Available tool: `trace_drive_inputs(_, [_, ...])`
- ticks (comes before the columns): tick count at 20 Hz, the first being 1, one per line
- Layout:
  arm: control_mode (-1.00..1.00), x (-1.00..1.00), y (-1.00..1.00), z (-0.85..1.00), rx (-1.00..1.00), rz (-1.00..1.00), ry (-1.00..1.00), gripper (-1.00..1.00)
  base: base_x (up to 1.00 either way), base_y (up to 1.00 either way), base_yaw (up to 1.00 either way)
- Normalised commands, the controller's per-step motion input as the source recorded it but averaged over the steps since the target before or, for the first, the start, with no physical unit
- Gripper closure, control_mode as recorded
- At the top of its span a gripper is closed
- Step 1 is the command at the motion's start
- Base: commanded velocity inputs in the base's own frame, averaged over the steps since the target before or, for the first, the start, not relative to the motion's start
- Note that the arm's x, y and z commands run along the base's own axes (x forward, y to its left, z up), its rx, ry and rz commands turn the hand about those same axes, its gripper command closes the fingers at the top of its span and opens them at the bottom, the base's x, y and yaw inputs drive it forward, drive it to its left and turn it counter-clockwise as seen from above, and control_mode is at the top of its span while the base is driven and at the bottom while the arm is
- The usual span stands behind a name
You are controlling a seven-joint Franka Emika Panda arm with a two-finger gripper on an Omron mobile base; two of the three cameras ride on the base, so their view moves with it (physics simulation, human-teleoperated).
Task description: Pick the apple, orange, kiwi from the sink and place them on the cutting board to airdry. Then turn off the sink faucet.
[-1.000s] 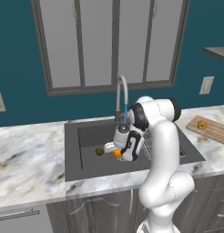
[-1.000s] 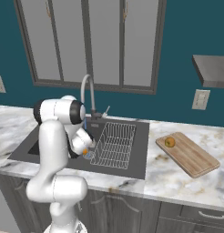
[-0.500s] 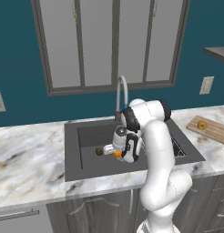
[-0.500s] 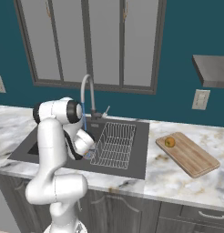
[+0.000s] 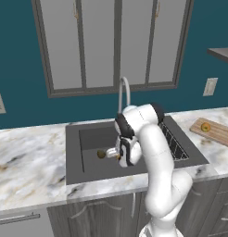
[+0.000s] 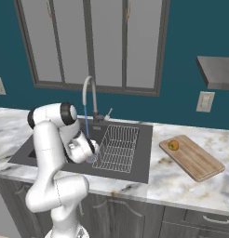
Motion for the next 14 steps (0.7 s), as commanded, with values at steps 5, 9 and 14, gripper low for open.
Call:
trace_drive_inputs(5, [-1.0, 0.0, 0.07, 0.03, 0.04, 0.01, 0.0, 1.0, 0.0, 0.0, 0.0])
trace_drive_inputs(9, [-1.0, 0.0, 0.16, 0.25, 0.07, 0.05, 0.0, 1.0, 0.0, 0.0, 0.0])
trace_drive_inputs(14, [-1.0, 0.0, 0.09, 0.5, 0.12, 0.08, 0.02, 1.0, 0.0, 0.0, 0.0])
